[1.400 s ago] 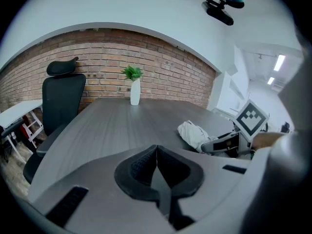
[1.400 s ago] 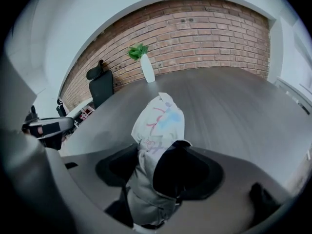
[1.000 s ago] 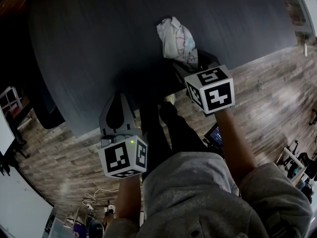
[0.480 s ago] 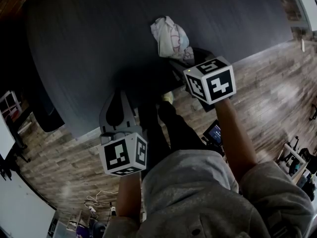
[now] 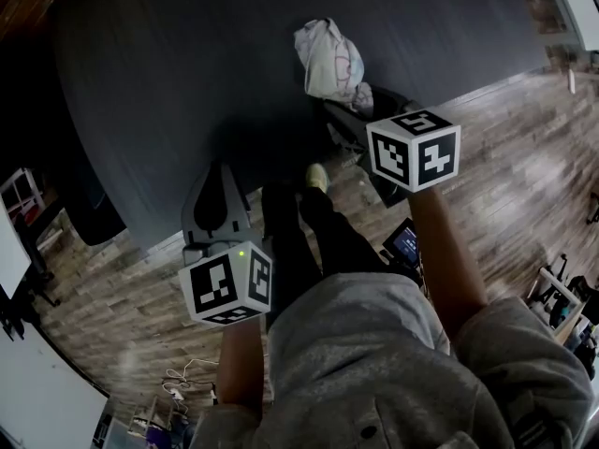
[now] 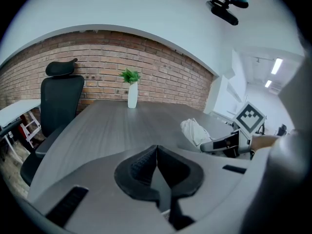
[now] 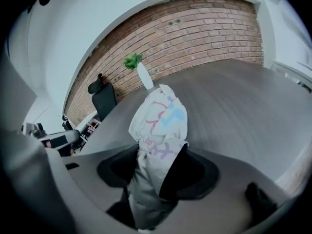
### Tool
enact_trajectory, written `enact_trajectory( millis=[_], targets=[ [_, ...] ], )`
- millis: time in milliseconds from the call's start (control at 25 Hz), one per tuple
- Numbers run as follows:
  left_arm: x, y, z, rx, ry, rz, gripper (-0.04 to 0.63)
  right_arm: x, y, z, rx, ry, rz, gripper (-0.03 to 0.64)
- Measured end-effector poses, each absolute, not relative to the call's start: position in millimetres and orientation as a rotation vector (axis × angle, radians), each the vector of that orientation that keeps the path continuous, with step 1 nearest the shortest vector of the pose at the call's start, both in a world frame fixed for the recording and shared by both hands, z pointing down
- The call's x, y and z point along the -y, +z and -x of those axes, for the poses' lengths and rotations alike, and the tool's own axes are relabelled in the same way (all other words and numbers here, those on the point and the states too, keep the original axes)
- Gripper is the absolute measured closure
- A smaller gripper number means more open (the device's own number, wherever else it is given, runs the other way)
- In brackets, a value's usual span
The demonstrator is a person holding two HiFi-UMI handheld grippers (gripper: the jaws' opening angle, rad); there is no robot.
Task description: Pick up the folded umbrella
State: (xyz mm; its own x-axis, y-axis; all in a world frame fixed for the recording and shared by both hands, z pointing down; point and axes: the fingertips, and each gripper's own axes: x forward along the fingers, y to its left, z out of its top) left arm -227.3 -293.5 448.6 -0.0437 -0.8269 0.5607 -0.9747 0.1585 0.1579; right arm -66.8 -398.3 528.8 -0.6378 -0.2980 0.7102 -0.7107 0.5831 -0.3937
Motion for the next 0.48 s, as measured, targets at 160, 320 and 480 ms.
enact_trajectory(
  millis=[160,320,480],
  targets=[
    [295,430,216,1.913,0.346,-1.749,0.581,398,501,54,2.272,0.926,-0.831,0.362],
    [295,411,213,1.929,0.337,-1.791,0.581,396,468,46,2.339,0.942,-0.86,0.362],
    [291,397,210,1.939,0.335,-1.809,0.581,395,430,37,2.421,0.97,-0.9,0.363]
  ],
)
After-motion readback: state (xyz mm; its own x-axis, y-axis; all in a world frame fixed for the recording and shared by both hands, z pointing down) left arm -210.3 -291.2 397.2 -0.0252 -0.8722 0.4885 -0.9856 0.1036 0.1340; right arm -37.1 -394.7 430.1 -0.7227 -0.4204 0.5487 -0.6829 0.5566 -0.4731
